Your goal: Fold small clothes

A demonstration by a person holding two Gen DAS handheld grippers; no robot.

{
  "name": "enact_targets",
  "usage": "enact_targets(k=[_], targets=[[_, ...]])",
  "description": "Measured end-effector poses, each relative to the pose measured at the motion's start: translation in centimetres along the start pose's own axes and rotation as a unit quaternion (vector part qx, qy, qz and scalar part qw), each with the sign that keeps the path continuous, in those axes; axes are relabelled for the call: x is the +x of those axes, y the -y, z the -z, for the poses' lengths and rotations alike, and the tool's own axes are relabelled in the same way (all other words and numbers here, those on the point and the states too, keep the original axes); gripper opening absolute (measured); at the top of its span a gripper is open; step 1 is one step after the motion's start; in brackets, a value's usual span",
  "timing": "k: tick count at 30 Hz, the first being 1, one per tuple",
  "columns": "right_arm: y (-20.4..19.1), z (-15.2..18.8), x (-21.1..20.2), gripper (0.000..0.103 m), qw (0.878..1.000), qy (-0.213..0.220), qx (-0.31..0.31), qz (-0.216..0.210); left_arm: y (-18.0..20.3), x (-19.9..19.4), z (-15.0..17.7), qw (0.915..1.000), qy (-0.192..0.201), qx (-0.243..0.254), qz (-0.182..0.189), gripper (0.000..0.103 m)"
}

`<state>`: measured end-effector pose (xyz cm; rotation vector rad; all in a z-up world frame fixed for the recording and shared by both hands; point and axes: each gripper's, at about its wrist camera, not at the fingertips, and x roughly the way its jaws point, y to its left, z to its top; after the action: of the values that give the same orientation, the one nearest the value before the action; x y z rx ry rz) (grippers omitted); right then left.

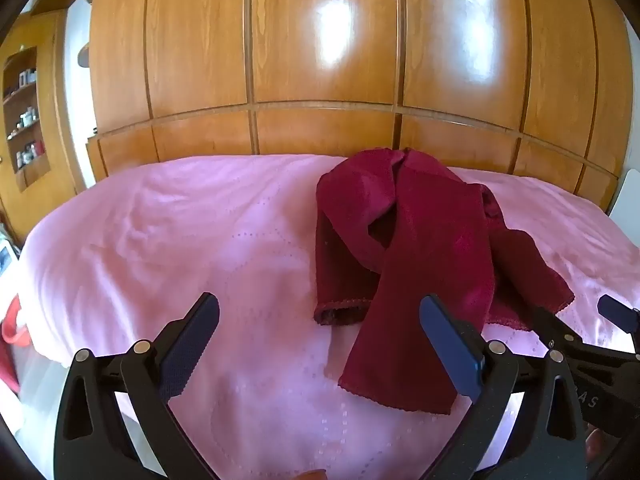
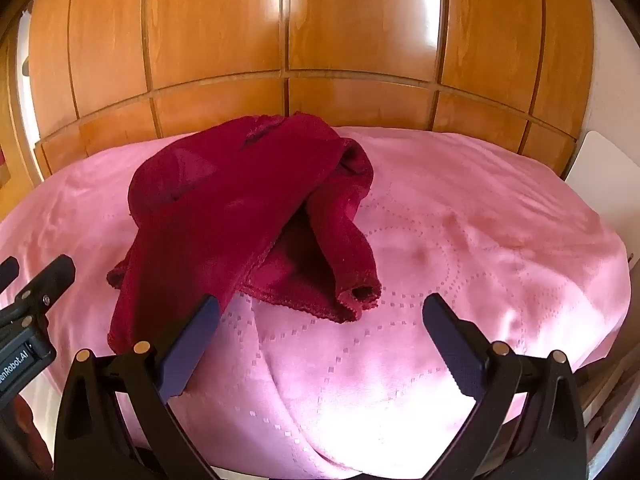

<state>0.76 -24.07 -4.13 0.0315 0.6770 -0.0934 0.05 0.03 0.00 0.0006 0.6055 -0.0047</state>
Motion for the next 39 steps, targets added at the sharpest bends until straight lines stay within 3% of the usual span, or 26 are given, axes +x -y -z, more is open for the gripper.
enact_targets(k=[4,5,14,16,39], targets=[[1.0,0.0,-0.3,0.101,1.0,0.005,0.008,-0.001,0.0,0.1,0.0,1.0,0.006,0.002,0.0,0.099],[0.4,0.2,0.4,0.101,1.0,-0.006,-0.016,0.008,0.0,0.5,0.6,1.0,0.006,0.003,0.0,0.099],[-2.0,0.3,0.4,0.101,1.0,-0.01,-0.02,0.004,0.4,0.3,0.7,1.0,0.0,0.002,0.0,0.099],[-0.1,0.4,0.6,0.101,1.0,-0.012,-0.008,0.002,0.3,0.3,0.6,1.0,-0.001,0.001,0.0,0.099],[-0.2,0.6,0.8,0.101,1.0,-0.017,-0.01,0.0,0.7,0.5,0.8,0.9999,-0.003,-0.001,0.01,0.099]])
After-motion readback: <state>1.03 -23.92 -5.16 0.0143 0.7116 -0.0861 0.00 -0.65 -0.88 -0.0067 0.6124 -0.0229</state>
